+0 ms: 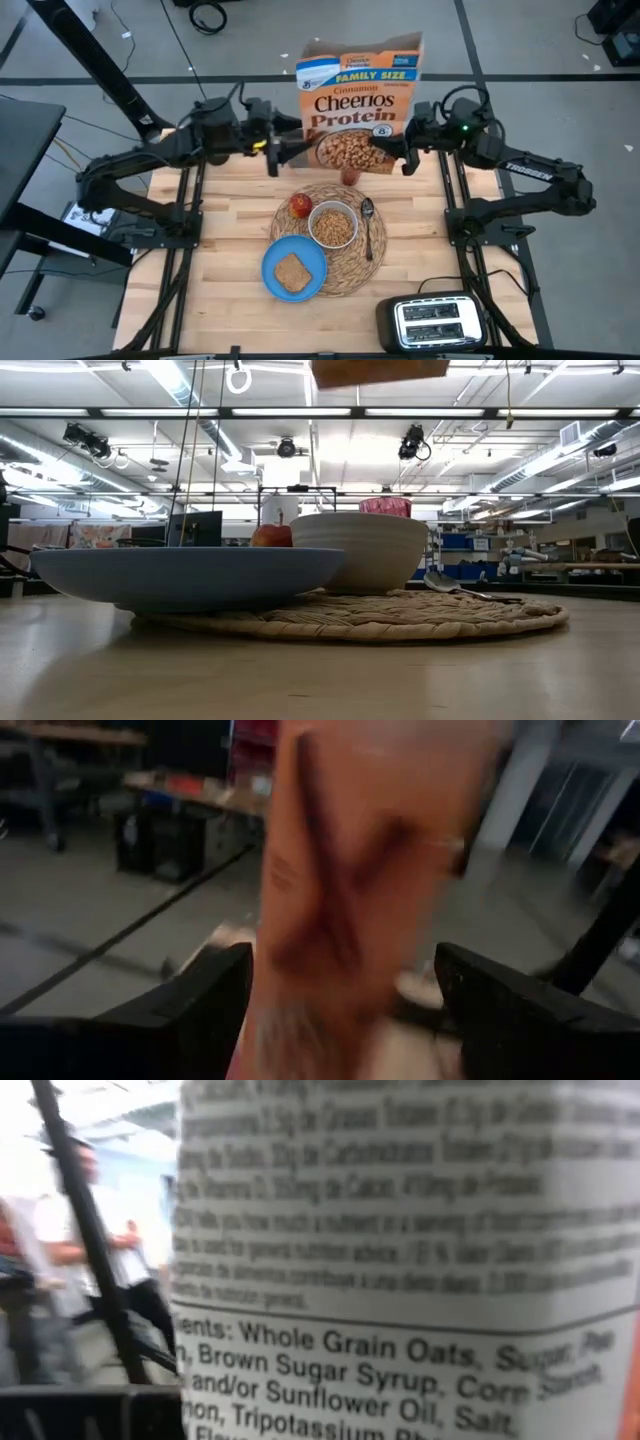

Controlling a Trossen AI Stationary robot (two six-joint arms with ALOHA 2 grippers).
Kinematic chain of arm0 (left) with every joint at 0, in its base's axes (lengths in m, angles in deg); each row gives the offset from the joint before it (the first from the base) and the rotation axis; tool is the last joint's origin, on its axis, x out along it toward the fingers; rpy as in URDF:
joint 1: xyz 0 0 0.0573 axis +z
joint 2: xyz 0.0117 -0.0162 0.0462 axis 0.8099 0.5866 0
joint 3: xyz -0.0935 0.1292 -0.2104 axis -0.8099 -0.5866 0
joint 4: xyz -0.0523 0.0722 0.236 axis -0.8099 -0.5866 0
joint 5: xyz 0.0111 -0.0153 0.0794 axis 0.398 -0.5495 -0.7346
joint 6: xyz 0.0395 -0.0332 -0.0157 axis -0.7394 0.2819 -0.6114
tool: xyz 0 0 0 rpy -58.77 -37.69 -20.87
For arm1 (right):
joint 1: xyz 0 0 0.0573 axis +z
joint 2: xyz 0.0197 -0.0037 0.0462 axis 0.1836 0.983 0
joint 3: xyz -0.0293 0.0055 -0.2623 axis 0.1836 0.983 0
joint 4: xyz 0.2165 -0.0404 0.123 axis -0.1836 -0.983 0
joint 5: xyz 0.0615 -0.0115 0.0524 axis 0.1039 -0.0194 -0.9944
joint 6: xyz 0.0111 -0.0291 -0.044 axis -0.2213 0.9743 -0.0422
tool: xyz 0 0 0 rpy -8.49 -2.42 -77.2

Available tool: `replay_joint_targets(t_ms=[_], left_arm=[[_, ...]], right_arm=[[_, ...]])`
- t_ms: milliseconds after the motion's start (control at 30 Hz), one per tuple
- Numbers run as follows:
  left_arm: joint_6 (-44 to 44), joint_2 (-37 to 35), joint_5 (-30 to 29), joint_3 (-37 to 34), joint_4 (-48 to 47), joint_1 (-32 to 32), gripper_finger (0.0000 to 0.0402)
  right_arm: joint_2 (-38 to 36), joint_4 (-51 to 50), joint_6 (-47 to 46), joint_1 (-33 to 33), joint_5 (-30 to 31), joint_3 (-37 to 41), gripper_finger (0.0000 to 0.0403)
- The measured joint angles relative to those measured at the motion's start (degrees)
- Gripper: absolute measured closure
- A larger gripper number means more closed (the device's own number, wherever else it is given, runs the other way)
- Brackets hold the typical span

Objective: Arrange a breakfast setting
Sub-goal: Pour the cereals from the cereal box into the white bowl

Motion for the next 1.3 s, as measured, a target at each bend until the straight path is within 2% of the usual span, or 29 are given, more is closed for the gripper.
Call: replay_joint_targets(t_ms=[133, 300, 533, 633, 867, 1000, 1067, 1133, 1300], left_arm=[[-1.75, -5.53, -0.43, -0.01, -12.58, 1.86, 0.0081], [0.3, -11.67, -2.82, 0.02, -22.95, 3.66, 0.0081], [2.94, -15.26, -5.28, 0.0, -23.58, 3.64, 0.0081], [4.43, -15.1, -6.07, 0.0, -23.17, 3.66, 0.0081], [7.58, -13.71, -6.45, -0.11, -22.31, 3.13, 0.0081], [8.49, -13.08, -6.45, -0.09, -20.75, 2.51, 0.0081], [8.59, -12.75, -6.45, -0.02, -20.66, 2.18, 0.0081], [8.58, -12.54, -6.45, -0.07, -20.99, 1.87, 0.0081], [8.81, -12.15, -6.47, -0.04, -20.76, 1.87, 0.0081]], right_arm=[[-5.09, -11.54, 4.1, 0.03, 9.68, 0.0, 0.0255], [-12.35, -24.43, 6.42, 0.73, 28.2, 3.62, 0.0255], [-21.99, -27.65, 2.34, 2.99, 48.38, 15.97, 0.0255], [-24.64, -27.61, 0.9, 3.28, 54.75, 21.26, 0.0255], [-26.12, -25.36, -8.27, 2.24, 61.04, 33.13, 0.0255], [-25.48, -19.53, -8.36, 2.14, 72.63, 38.43, 0.0255], [-25.43, -16.3, -6.84, 1.33, 75.89, 40.37, 0.0255], [-25.38, -13.59, -5.77, -0.23, 75.18, 42.32, 0.0255], [-24.15, -6.77, -5.56, -5.33, 67.83, 47.79, 0.0255]])
